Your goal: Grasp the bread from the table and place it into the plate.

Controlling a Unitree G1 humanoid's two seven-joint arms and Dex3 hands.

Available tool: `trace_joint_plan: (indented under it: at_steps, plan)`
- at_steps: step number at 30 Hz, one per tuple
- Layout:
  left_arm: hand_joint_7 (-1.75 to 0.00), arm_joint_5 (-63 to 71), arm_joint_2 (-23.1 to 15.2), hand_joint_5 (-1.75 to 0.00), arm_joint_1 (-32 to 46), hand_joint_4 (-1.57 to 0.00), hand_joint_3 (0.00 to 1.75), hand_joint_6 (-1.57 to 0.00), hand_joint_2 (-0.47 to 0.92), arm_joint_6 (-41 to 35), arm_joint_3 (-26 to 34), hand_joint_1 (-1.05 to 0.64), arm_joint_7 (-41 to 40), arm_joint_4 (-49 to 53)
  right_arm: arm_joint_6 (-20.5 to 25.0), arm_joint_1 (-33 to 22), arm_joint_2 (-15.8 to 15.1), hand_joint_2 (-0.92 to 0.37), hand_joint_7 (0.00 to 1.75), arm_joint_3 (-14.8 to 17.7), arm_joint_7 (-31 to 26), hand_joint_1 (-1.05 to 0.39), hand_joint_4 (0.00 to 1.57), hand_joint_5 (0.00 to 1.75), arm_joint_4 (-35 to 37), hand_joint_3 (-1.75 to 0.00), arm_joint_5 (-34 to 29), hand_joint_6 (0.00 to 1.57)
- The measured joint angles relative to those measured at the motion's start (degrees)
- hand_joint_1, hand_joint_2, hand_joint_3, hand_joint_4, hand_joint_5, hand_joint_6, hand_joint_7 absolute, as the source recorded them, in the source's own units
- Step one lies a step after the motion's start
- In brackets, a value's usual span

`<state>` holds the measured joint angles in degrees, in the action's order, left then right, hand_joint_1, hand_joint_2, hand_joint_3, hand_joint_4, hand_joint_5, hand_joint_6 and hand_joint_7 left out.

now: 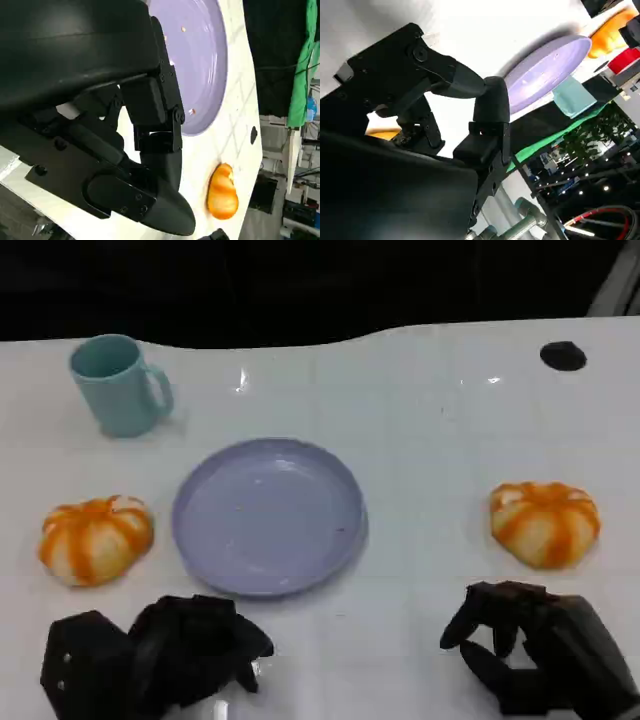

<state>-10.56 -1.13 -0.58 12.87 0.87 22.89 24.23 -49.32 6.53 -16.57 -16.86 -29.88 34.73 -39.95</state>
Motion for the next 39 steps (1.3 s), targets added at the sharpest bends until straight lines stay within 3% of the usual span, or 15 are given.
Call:
trace_joint_plan:
  at_steps: [26, 30, 33, 39]
  plan:
    - [-0.47, 0.0, 0.0, -1.49, 0.0, -0.89, 0.05, -1.45, 0.8, 0.0, 0.0, -1.02, 0.0, 0.0, 0.0, 0.2, 0.0, -0.5, 1.25, -0.1, -0.1, -0.34, 0.79, 1.72, 0.5, -1.02, 0.0, 0.78]
    - [-0.47, 0.0, 0.0, -1.5, 0.0, -0.89, 0.05, -1.45, 0.8, 0.0, 0.0, -1.02, 0.0, 0.0, 0.1, 0.1, 0.0, -0.64, 0.87, 0.1, 0.0, -0.34, 0.77, 1.46, 0.3, -0.76, 0.3, 0.81]
    - [-0.47, 0.0, 0.0, -1.49, -0.1, -0.9, 0.05, -1.46, 0.8, 0.0, 0.0, -1.04, 0.0, 0.1, 1.0, 0.1, 0.0, -0.73, 0.52, 0.4, 0.1, -0.35, 0.76, 1.13, -0.7, -0.58, 0.5, 0.84]
    - [-0.45, 0.1, 0.1, -1.47, -0.1, -0.91, 0.04, -1.46, 0.8, 0.1, 0.0, -1.04, 0.0, 0.2, 2.3, -0.5, -0.2, -0.78, 0.17, 1.7, -0.3, -0.37, 0.58, 0.71, -4.6, -0.42, 0.8, 0.78]
